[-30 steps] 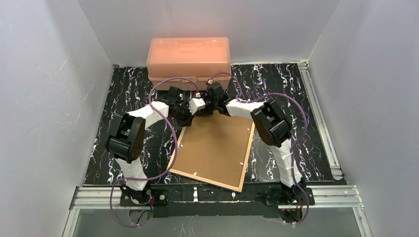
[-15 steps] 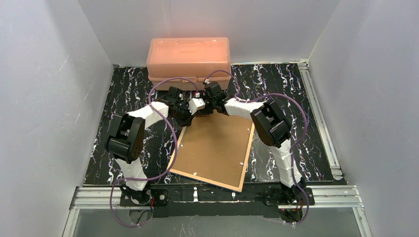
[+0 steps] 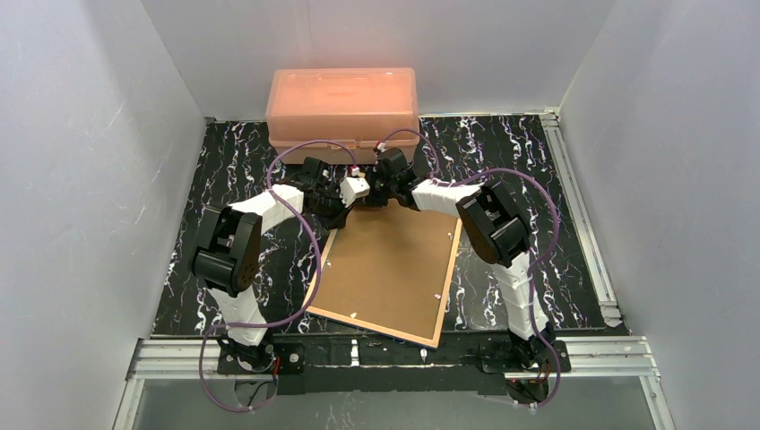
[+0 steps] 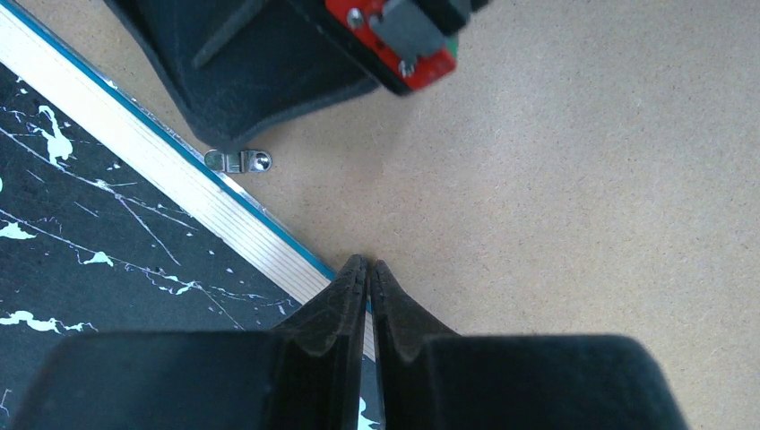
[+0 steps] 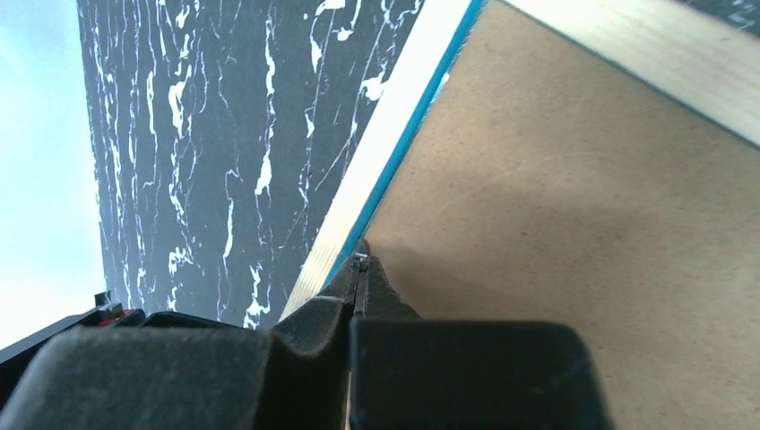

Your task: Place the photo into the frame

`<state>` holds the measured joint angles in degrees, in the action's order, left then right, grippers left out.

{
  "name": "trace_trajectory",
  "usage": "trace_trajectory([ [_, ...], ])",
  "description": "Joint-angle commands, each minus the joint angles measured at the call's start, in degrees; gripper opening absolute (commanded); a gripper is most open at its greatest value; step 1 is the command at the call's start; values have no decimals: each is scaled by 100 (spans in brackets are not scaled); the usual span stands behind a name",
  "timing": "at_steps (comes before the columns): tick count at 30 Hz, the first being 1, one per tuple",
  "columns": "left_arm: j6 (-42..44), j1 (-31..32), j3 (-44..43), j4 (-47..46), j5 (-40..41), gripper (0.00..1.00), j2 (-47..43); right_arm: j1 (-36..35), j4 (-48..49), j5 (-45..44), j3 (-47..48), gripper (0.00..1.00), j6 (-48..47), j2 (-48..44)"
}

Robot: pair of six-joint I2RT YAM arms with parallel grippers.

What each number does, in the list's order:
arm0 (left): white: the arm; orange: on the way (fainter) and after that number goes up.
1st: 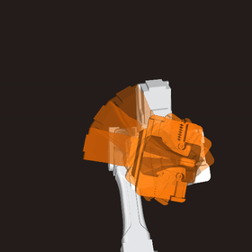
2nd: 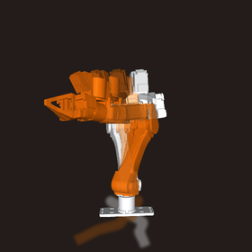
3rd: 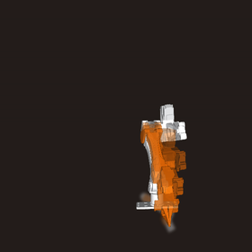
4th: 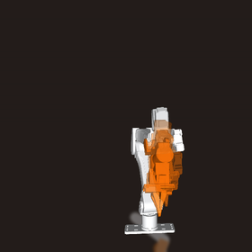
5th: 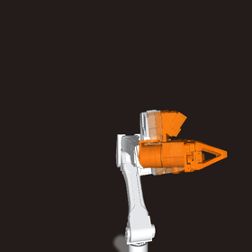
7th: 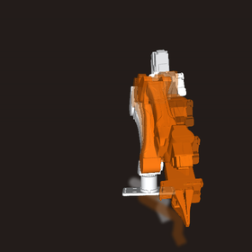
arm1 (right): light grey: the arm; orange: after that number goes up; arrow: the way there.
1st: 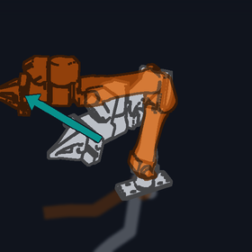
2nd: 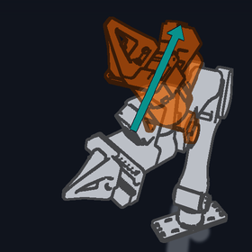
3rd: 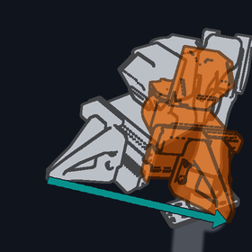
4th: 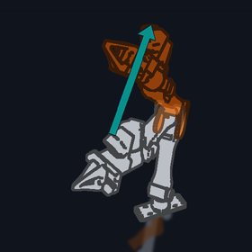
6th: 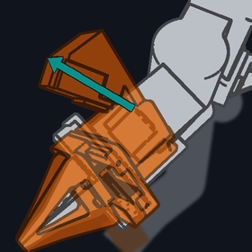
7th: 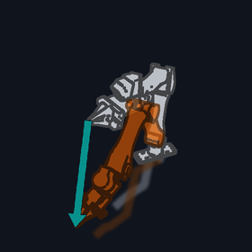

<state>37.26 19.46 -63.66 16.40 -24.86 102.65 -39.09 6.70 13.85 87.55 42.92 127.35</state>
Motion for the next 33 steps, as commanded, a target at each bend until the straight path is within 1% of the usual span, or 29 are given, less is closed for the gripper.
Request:
trace_trajectory([
  [1,67,-123,199,373,344,6,-35,-70,343,145,73,1,110,-206],
  [6,78,-119,223,346,333,5,-55,-82,466,240,99,1,207,-99],
  [12,97,-123,248,356,344,5,-79,-99,251,127,200,2,109,66],
  [20,136,-123,250,363,368,5,-108,-96,44,193,185,3,47,344],
  [33,114,-119,159,413,437,5,25,-86,-585,-145,283,3,-239,405],
])
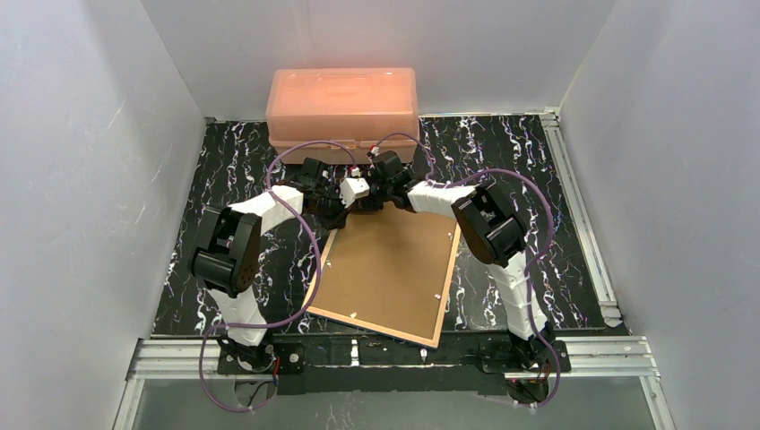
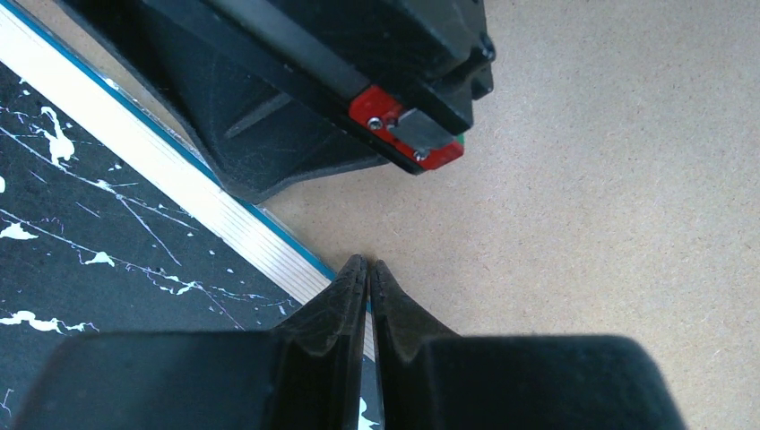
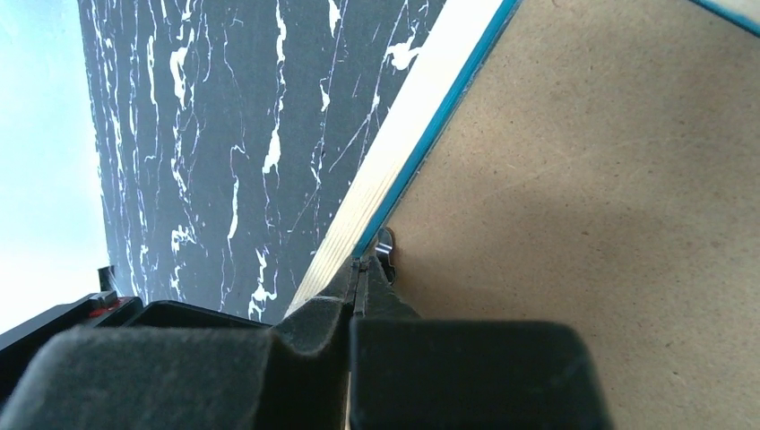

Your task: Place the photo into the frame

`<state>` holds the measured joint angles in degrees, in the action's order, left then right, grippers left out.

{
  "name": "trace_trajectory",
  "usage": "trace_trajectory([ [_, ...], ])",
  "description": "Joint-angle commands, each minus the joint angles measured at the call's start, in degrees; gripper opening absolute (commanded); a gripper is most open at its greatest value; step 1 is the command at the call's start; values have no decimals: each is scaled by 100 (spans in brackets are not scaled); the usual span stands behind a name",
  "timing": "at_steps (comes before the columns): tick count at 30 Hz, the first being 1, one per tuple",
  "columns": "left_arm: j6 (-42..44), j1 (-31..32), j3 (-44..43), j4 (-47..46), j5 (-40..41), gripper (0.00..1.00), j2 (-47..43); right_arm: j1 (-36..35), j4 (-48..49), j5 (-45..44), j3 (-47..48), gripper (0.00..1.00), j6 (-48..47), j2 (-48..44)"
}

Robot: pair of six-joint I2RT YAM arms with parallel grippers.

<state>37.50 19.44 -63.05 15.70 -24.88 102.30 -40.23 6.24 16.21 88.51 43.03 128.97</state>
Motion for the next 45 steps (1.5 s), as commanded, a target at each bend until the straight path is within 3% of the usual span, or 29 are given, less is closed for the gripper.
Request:
trace_trajectory([
  [1,91,-116,84,497,449,5,69,28,-594,-363,271,3,-259,285],
  [8,117,-114,9,643,483,5,145,54,-909,38,802,6,-295,465],
  [18,118,-110,-43,758,511,0,211,360,8,629,251,11,89,-87],
  [34,113,-107,-77,836,462,0,249,277,-291,594,461,16,-97,144],
  [45,98,-107,-37,805,431,0,213,426,351,573,355,21,-76,-373],
])
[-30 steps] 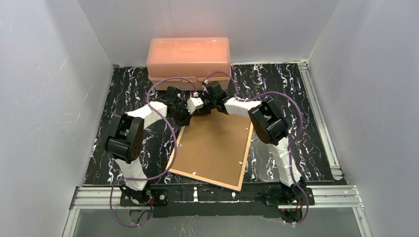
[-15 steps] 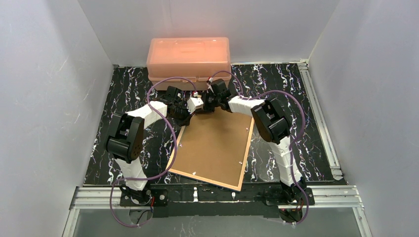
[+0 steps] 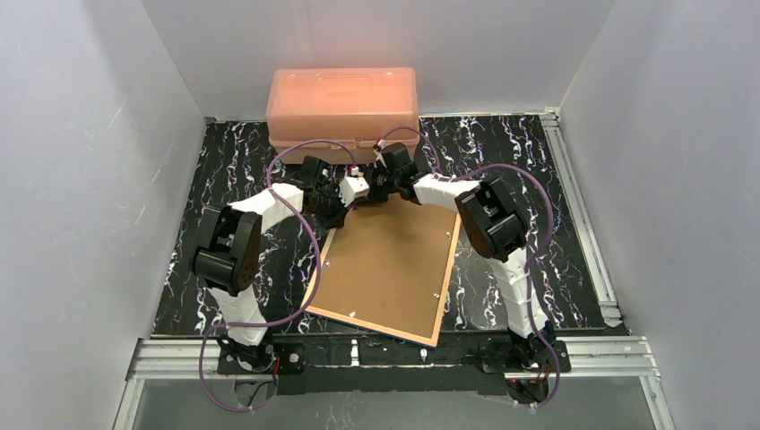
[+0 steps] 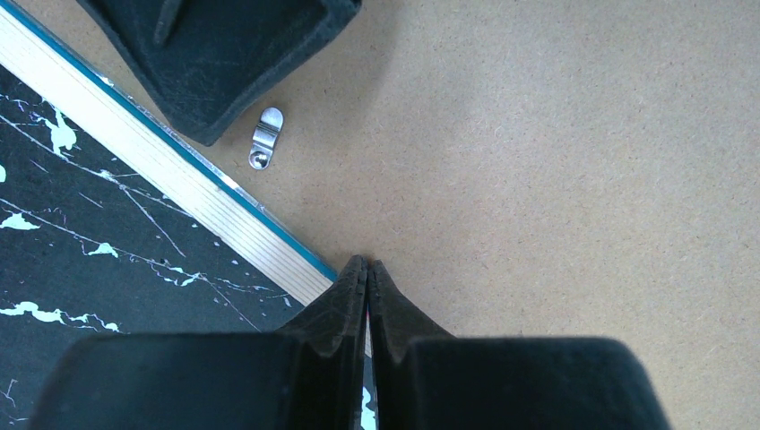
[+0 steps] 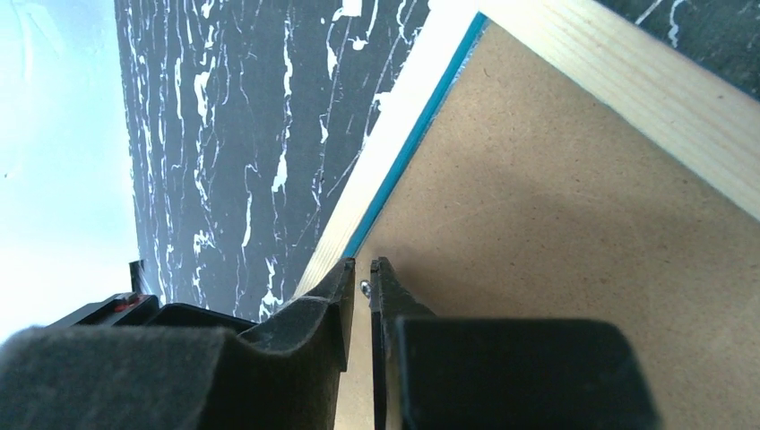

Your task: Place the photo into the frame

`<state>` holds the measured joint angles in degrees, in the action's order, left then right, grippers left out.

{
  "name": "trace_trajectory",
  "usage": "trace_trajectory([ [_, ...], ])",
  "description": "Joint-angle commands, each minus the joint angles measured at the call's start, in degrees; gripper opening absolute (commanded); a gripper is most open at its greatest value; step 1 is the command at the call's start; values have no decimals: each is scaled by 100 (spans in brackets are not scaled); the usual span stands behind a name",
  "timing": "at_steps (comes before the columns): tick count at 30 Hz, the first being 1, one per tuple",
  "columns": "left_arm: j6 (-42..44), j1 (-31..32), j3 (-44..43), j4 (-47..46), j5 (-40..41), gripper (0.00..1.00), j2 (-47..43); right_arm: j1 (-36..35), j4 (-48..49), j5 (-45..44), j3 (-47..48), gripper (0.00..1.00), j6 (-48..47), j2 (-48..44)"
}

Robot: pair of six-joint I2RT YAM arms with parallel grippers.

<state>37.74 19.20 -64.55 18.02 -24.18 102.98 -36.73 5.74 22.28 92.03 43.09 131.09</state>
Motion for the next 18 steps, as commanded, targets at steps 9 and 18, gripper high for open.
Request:
trace_trajectory([
  [9,64,-83,161,549,388,0,121,77,959,-61,-919,19,350,-1005],
  [18,66,-85,160,538,394,0,111,-61,805,102,-898,10,727,-567],
])
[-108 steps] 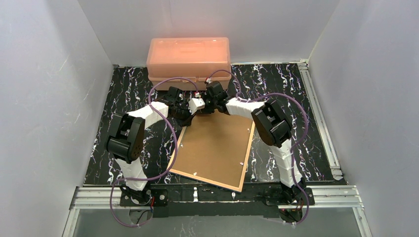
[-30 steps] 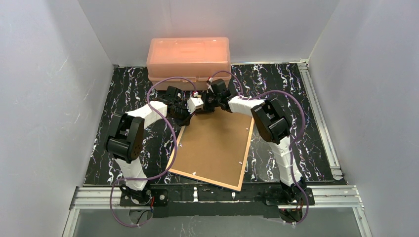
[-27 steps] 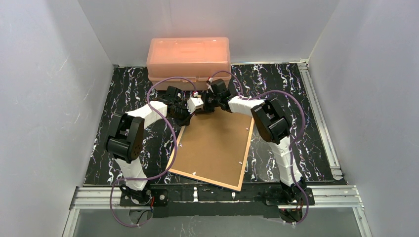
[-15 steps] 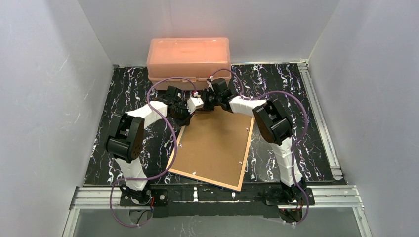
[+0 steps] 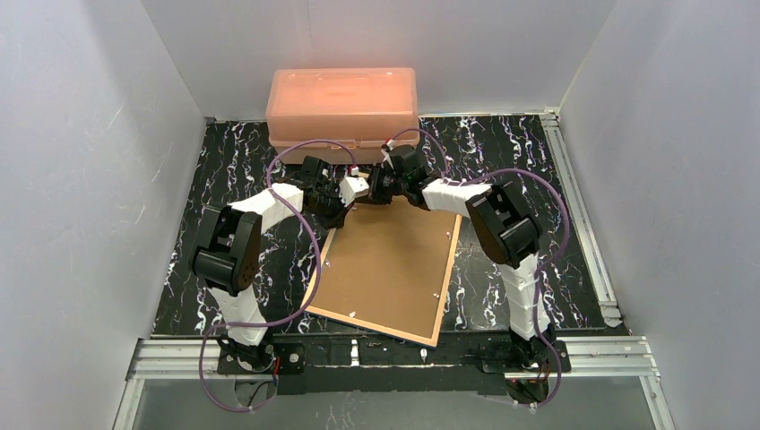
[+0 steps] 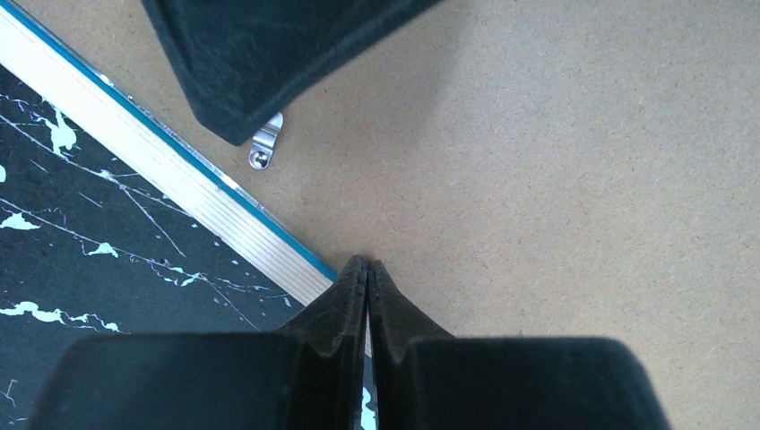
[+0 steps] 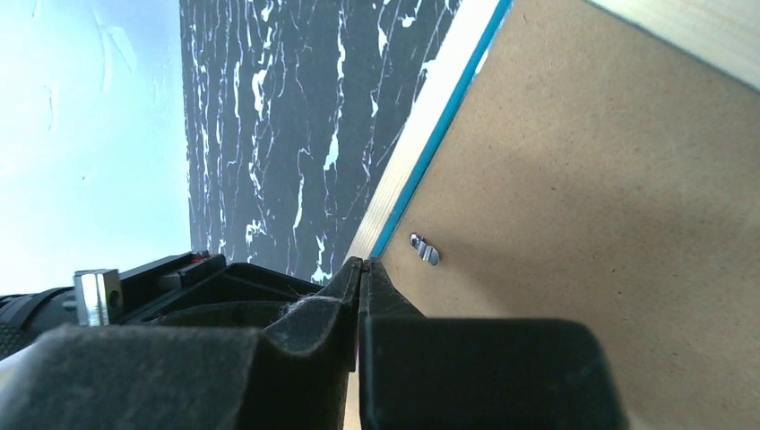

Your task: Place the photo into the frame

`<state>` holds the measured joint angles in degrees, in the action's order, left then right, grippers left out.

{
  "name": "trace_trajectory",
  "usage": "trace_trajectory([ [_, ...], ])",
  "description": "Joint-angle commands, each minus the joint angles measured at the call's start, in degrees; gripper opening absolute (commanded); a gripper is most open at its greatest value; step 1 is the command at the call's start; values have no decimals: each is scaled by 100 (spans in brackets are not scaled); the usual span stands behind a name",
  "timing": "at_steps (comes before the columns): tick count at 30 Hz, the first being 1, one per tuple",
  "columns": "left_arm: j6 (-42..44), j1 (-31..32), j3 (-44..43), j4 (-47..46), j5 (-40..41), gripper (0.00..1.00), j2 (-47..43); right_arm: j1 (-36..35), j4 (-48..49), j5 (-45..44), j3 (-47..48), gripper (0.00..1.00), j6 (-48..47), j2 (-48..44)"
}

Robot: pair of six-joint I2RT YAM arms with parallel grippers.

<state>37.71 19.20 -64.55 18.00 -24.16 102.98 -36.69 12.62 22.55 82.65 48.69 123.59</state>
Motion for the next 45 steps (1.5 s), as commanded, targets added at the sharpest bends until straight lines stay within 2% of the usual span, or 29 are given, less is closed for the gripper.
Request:
trace_trajectory([
  [1,77,-83,155,544,394,0,116,-68,45,86,99,10,167,236],
  [12,76,-88,172,519,386,0,99,-75,-586,-81,451,10,54,551],
  [30,93,-83,162,512,342,0,88,-115,-884,-124,973,10,-80,897],
  [45,49,-84,104,558,296,0,83,-216,-1600,-117,1475,10,-661,1022],
])
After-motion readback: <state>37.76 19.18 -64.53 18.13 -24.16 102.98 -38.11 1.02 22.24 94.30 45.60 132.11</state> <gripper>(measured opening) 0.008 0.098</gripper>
